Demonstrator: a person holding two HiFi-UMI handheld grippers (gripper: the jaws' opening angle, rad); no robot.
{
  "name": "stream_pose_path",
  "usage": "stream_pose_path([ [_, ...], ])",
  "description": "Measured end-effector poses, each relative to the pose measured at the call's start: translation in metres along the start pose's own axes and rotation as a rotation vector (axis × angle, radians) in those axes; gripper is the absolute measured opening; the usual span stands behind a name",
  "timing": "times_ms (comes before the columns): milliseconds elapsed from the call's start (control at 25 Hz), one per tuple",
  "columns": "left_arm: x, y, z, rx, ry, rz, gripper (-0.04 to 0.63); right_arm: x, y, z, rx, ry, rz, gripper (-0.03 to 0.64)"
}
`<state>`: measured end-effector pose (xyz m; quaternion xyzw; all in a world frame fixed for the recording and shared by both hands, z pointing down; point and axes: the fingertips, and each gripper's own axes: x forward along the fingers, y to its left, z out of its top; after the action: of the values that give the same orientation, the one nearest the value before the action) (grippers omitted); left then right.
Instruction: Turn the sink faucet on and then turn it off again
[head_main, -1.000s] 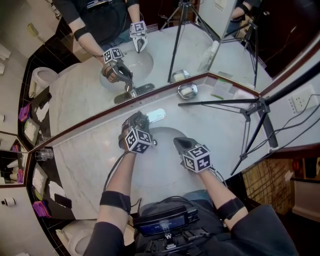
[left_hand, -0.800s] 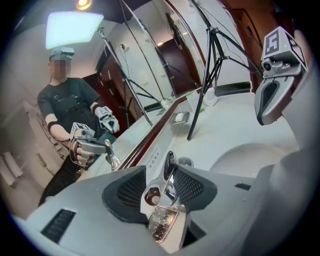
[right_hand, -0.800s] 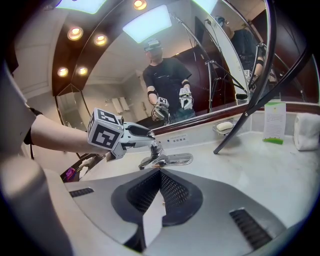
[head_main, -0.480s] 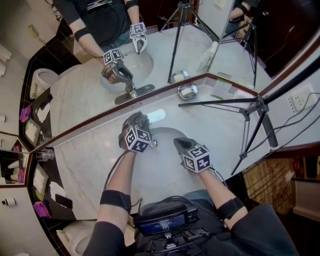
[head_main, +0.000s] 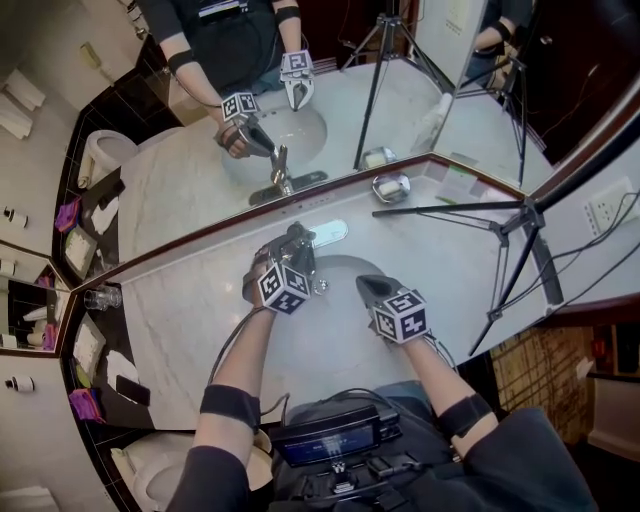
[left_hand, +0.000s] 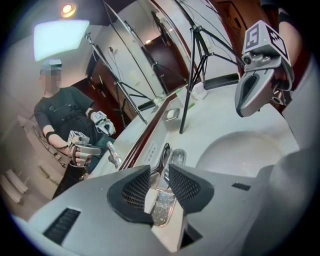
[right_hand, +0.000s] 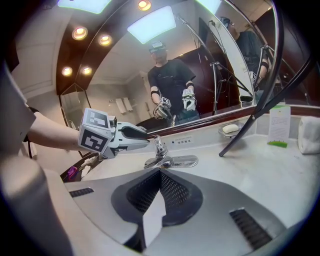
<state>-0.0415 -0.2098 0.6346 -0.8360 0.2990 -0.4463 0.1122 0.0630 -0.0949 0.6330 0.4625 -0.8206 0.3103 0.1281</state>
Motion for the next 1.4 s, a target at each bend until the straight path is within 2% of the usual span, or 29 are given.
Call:
stream_pose_path([
  [120,-0.019,0.001,-0.006,-0.013,-0.004,0.023,0.016,-0.001,0.005,0.002,-0.007,-0.007,0.003,0.018],
  [200,-0.034,0.004,-0.007,-0.075,-0.025,0.034,0.005,0.0,0.009,0.005,-0.015,-0.012,0.008,0.018],
  [480,-0.094,0.014,-0.013,-0.461,-0.116,0.066,0.005,0.0,0.019,0.023,-0.059,-0.036,0.026,0.018],
  [640,-0.125,0.012,-0.025,-0.614,-0.131,0.091,0.005,0.001,0.022,0.031,-0.086,-0.04,0.033,0.02],
  [840,-0.155,0.005,-0.064,-0.825,-0.165,0.145,0.005,0.003,0.024,0.036,-0.119,-0.033,0.039,0.02],
  [920,-0.167,0.001,-0.073,-0.886,-0.177,0.158,0.005,0.004,0.024,0.036,-0.126,-0.032,0.041,0.02],
  [1160,-0.184,-0.006,-0.092,-0.933,-0.188,0.204,0.003,0.004,0.024,0.033,-0.142,-0.021,0.037,0.02],
  [1400,-0.184,-0.009,-0.09,-0.912,-0.195,0.214,0.003,0.004,0.023,0.028,-0.169,-0.007,0.03,0.02],
])
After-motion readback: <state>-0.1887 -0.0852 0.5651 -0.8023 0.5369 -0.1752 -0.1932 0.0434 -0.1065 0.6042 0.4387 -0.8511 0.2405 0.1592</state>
